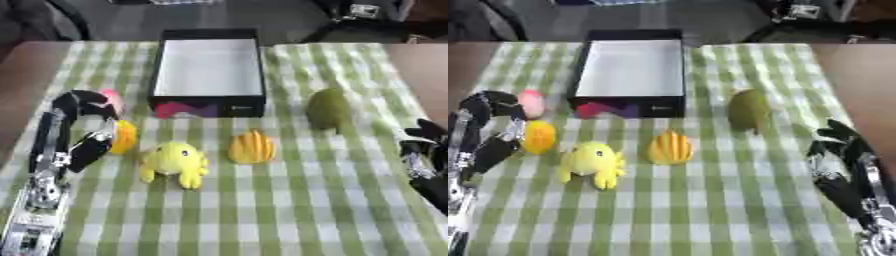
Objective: Pick up objects on the table and place them in the box.
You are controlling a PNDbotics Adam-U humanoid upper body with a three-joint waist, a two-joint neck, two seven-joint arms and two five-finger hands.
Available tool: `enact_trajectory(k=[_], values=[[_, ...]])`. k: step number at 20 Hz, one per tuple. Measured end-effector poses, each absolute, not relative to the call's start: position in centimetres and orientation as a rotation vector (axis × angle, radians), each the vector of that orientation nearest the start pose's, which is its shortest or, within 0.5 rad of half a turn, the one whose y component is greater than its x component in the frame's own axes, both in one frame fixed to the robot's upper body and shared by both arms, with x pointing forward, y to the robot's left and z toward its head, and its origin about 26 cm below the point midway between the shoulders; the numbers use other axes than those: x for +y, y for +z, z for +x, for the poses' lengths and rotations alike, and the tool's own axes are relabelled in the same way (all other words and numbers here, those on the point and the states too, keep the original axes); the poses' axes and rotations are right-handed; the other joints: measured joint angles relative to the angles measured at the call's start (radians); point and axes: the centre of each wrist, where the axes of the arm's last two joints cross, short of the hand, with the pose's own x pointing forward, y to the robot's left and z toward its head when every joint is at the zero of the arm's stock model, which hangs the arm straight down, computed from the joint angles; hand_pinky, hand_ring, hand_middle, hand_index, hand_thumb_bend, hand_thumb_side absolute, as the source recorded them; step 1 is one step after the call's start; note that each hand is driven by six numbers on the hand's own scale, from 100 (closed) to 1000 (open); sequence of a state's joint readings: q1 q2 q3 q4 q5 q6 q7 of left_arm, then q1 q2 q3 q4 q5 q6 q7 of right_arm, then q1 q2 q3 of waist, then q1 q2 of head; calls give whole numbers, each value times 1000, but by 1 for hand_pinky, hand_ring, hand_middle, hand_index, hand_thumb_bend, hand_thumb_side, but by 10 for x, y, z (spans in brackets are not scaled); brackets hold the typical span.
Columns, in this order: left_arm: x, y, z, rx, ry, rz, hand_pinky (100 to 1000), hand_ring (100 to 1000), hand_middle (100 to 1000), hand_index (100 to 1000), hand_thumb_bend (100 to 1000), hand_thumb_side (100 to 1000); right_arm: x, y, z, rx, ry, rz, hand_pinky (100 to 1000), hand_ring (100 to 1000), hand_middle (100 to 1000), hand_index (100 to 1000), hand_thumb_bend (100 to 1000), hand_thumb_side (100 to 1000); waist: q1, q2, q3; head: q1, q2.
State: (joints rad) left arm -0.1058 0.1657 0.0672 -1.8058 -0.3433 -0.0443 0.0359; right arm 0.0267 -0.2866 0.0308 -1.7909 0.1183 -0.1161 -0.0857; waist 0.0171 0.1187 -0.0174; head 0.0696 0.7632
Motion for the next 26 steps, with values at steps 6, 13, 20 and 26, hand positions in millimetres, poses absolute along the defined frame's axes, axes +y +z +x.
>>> enact_trajectory(k=[6,13,20,26], values=[[280,89,295,-1920,-330,500,736,577,628,638,121,186,-293,55,267,-1871,303,-328,879,731,756,896,100,403,0,0,3,0,0],[286,93,295,-1919,-347,527,744,588,647,691,192,260,-293,55,267,-1871,304,-329,879,731,757,896,100,402,0,0,2,0,0],[343,145,297,-1848,-710,799,786,668,749,865,391,484,-293,55,267,-1868,306,-340,880,731,757,897,100,402,8,-1,-13,-1,0],[397,197,316,-1532,-1162,846,800,720,788,916,445,490,-293,54,267,-1864,308,-339,880,731,757,897,100,403,11,-12,-26,-2,0]])
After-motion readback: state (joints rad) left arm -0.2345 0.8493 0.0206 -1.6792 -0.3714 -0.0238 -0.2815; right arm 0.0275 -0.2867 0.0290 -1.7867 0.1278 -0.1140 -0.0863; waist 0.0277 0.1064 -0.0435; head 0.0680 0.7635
